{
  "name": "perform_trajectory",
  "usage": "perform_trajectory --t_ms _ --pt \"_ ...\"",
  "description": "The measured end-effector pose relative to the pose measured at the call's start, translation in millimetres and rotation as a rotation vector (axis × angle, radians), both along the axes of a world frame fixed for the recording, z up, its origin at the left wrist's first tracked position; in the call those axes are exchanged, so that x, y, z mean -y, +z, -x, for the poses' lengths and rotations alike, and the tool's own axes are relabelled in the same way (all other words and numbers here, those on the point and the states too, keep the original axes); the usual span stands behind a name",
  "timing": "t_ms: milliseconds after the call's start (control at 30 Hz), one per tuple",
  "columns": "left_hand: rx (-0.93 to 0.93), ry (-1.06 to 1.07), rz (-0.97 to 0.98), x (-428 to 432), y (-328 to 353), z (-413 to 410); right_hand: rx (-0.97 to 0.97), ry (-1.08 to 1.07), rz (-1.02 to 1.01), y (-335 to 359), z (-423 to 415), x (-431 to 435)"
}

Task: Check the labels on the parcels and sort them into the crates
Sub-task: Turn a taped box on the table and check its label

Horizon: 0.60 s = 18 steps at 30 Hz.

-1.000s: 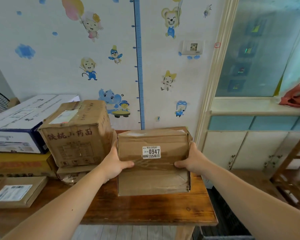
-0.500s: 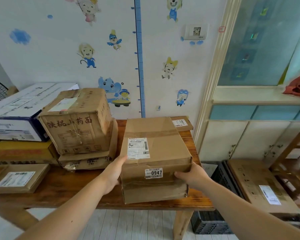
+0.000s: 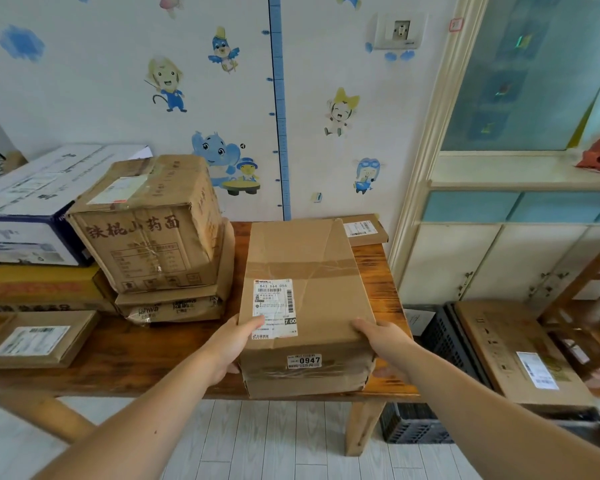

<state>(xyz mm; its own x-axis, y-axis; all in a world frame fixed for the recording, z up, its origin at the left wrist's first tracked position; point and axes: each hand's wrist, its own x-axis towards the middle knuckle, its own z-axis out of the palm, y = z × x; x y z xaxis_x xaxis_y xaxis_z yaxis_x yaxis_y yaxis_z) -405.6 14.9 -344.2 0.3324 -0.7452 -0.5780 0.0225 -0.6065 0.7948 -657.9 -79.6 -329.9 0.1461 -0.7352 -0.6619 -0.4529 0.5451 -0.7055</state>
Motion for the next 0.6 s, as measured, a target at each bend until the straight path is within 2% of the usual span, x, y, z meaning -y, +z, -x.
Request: perform_trajectory --t_ms 200,333,433,533,600 --pt "0.100 -0.021 -0.051 9 -1 -1 -0.095 0.064 -0.019 7 -4 13" --pt "0.153 -0.037 -0.069 11 -1 -1 -0.232 0.174 0.032 14 -8 19" --pt "0.187 -0.085 -0.069 20 7 -5 -0.302 0.283 0.163 19 -16 30" --pt "0.236 -0.121 -0.003 37 18 -12 -0.261 0.361 0.338 20 -30 42" --pt "0.232 -0.079 0.004 50 20 -17 -0.263 0.354 0.365 18 -41 50"
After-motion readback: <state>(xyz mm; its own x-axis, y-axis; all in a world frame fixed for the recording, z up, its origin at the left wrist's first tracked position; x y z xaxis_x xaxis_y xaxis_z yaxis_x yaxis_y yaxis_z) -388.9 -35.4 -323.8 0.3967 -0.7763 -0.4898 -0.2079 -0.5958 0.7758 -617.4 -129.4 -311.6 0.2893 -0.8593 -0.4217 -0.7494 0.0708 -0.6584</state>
